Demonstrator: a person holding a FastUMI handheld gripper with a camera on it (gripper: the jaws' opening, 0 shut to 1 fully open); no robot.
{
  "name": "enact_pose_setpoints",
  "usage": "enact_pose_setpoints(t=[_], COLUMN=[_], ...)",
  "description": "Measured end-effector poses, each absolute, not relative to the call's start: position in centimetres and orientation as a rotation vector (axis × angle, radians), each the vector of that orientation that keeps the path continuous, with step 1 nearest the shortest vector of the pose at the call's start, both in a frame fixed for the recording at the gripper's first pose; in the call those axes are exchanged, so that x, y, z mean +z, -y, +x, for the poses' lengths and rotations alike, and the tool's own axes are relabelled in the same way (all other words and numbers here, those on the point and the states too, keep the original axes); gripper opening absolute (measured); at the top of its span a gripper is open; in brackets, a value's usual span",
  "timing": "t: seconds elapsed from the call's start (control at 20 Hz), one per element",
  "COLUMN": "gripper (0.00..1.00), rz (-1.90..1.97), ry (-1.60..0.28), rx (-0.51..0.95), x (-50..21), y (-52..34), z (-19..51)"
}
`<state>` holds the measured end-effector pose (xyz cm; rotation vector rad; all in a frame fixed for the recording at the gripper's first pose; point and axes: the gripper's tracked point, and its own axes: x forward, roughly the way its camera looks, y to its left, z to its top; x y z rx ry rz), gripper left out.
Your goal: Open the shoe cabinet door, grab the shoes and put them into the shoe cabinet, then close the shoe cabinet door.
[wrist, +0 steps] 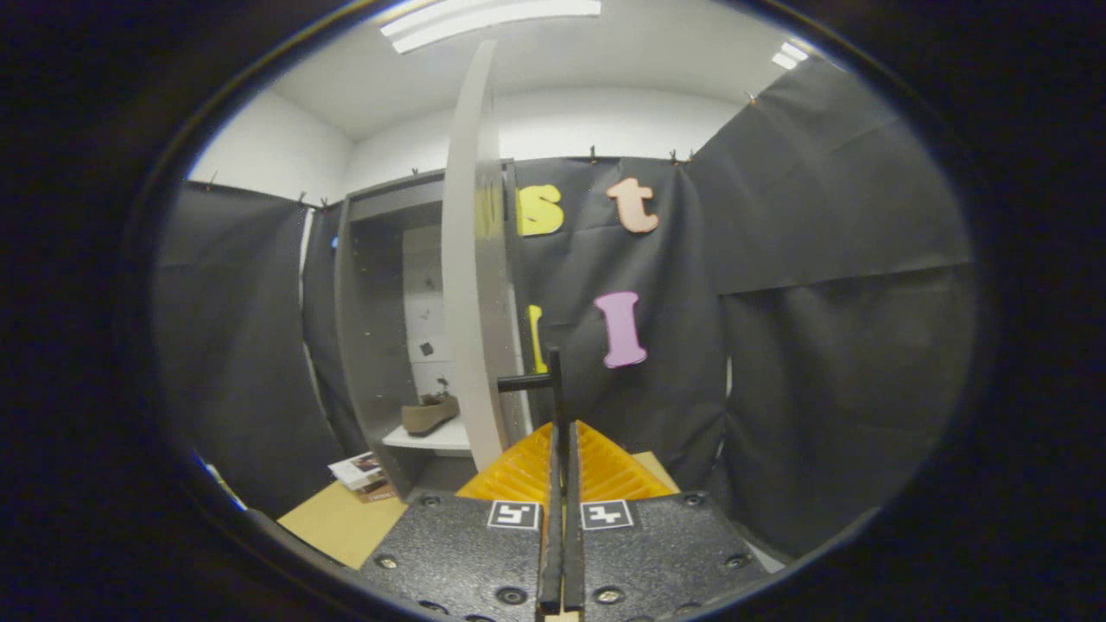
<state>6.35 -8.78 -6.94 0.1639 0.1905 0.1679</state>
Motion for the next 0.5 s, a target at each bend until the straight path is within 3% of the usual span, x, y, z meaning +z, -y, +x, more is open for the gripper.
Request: enact_pose_setpoints(t=[0.1, 0.3, 0.5], gripper=[0.04, 0.05, 0.82], rz=[0.154, 0.127, 0.079], ry=[-0.179, -0.122, -0.125], rx=[0.092, 0.073, -0.032], x=[-6.8, -5.4, -5.8], y=[11.5, 11.7, 12.2], z=[5.5, 2.9, 0.1])
